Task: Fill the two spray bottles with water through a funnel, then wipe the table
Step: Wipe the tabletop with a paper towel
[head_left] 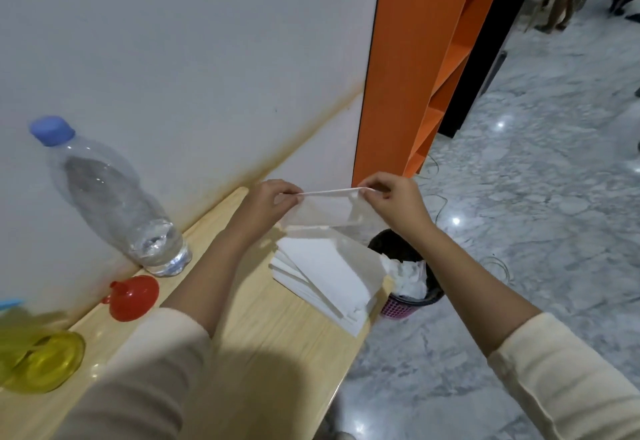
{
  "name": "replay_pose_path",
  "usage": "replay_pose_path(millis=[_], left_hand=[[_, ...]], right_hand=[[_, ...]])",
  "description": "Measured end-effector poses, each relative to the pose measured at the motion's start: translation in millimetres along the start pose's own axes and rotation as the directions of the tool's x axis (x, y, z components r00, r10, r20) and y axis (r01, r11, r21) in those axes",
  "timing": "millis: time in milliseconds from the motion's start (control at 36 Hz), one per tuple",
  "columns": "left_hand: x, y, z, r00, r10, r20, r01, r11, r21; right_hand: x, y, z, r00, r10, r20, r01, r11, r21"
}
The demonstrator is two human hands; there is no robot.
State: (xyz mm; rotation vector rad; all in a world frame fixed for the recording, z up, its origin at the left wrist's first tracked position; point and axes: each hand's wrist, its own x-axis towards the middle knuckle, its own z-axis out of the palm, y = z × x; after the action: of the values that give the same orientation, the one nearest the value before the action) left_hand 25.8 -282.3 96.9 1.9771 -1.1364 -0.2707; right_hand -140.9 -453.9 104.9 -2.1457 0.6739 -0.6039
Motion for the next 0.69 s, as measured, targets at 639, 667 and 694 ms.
replay_pose_path(millis=[639, 667, 694], left_hand=[[-186.5, -39.6, -60.9, 0.898, -0.267, -0.351, 0.331, 0.933, 0.139], [-199.8, -47.2, -53.9, 0.891, -0.298, -0.342, 0.362, 0.921, 0.140], [-215.2, -54.3, -46.1, 0.882, -0.338, -0.329, 0.401, 0.905, 0.145]], right_hand=[[-32.3, -61.8, 127.3, 0.878, -0.246, 0.411, 0.196, 0.967, 0.161], [-39.6, -56.3, 136.4, 0.859, -0.242, 0.451, 0.194, 0.969, 0.151], [-48.3, -50.4, 146.8, 0.838, -0.234, 0.493, 0.192, 0.972, 0.136]])
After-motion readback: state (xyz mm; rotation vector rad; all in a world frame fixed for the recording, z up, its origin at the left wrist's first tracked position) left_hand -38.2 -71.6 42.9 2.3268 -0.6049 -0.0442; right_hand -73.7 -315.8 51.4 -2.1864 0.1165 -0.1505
